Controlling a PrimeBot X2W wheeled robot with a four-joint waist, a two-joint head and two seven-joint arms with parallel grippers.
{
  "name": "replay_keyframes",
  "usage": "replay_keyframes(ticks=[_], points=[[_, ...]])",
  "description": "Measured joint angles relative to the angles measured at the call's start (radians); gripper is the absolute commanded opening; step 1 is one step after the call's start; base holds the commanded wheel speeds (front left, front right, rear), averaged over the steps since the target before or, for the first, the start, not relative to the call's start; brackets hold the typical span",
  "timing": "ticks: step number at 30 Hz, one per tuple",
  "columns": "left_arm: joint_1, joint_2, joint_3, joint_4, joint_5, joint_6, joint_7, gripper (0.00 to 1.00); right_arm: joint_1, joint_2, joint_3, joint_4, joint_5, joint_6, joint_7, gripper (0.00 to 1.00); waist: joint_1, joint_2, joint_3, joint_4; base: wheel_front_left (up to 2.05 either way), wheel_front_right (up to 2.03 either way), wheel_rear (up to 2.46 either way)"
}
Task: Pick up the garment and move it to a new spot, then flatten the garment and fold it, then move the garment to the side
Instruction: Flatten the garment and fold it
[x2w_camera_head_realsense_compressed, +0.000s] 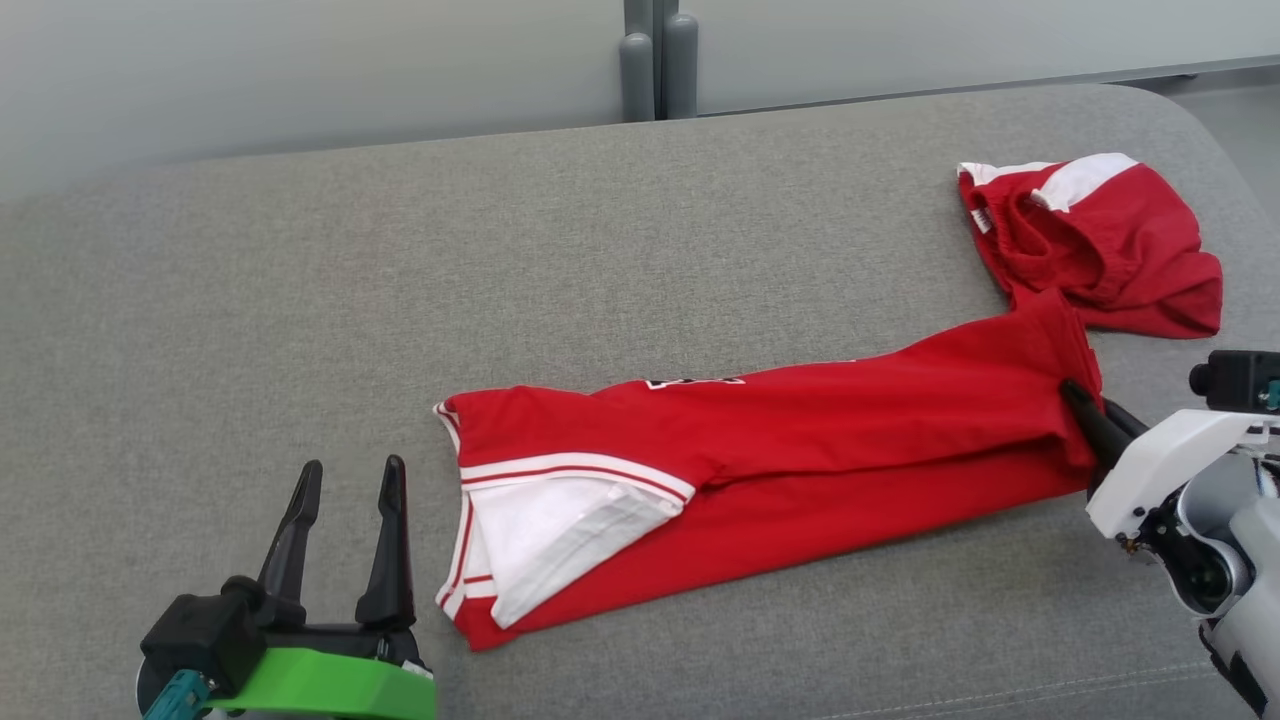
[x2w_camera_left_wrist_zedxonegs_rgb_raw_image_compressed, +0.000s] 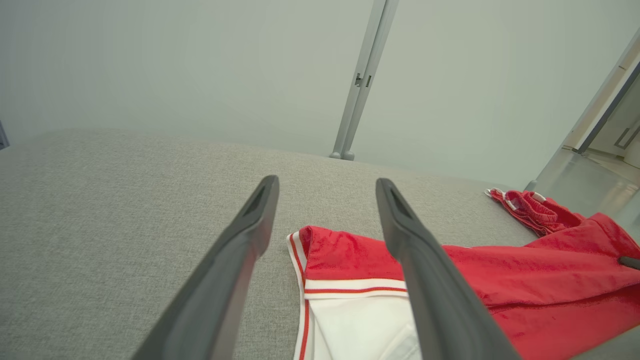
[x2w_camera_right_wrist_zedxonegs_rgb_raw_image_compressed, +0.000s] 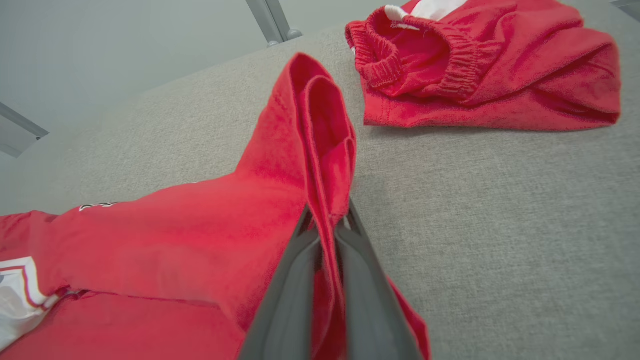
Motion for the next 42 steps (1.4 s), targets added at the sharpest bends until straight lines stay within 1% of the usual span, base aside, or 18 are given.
replay_keyframes(ticks=[7,12,15,21,24,30,36,39,42], points=[[0.009,0.000,0.003,-0.003,0.000,0.000,0.000,1.00,-0.026,-0.059,0.002,0.001,0.013,0.000,0.003,0.00,0.0000,0.0000,-0.010,-0.041,0.00,0.00,0.00],[0.018,0.000,0.000,-0.004,0.000,0.000,0.000,1.00,-0.039,-0.067,0.026,-0.005,0.023,0.000,0.014,0.00,0.0000,0.0000,-0.011,-0.069,0.00,0.00,0.00],[0.018,0.000,-0.005,-0.006,0.000,0.000,0.000,1.00,-0.039,-0.056,0.058,-0.030,0.039,0.000,0.024,0.00,0.0000,0.0000,-0.010,-0.084,0.00,0.00,0.00],[0.017,0.000,-0.012,-0.006,0.000,0.000,-0.003,1.00,-0.040,-0.005,0.109,-0.120,0.113,0.000,0.034,0.00,0.0000,0.0000,-0.006,-0.105,0.00,0.00,0.00],[0.017,0.000,-0.012,-0.005,0.000,0.000,-0.003,1.00,-0.041,0.001,0.143,-0.172,0.147,0.000,0.051,0.00,0.0000,0.0000,-0.009,-0.112,0.00,0.00,0.00],[0.017,0.000,-0.016,-0.001,0.000,0.000,-0.003,1.00,-0.064,0.009,0.223,-0.278,0.177,0.000,0.078,0.00,0.0000,0.0000,-0.021,-0.123,0.00,0.00,0.00],[0.017,-0.003,-0.021,0.002,-0.004,-0.001,-0.003,1.00,-0.082,0.022,0.307,-0.361,0.192,0.000,0.112,0.00,0.0000,0.0000,-0.035,-0.119,0.00,0.00,0.00],[0.017,-0.005,-0.020,0.004,-0.008,-0.001,-0.003,1.00,-0.102,0.031,0.353,-0.383,0.192,0.000,0.129,0.00,0.0000,0.0000,-0.039,-0.109,0.00,0.00,0.00],[0.016,-0.005,-0.021,0.008,-0.011,-0.001,-0.003,1.00,-0.124,0.044,0.374,-0.388,0.191,0.000,0.136,0.00,0.0000,0.0000,-0.042,-0.101,0.00,0.00,0.00]])
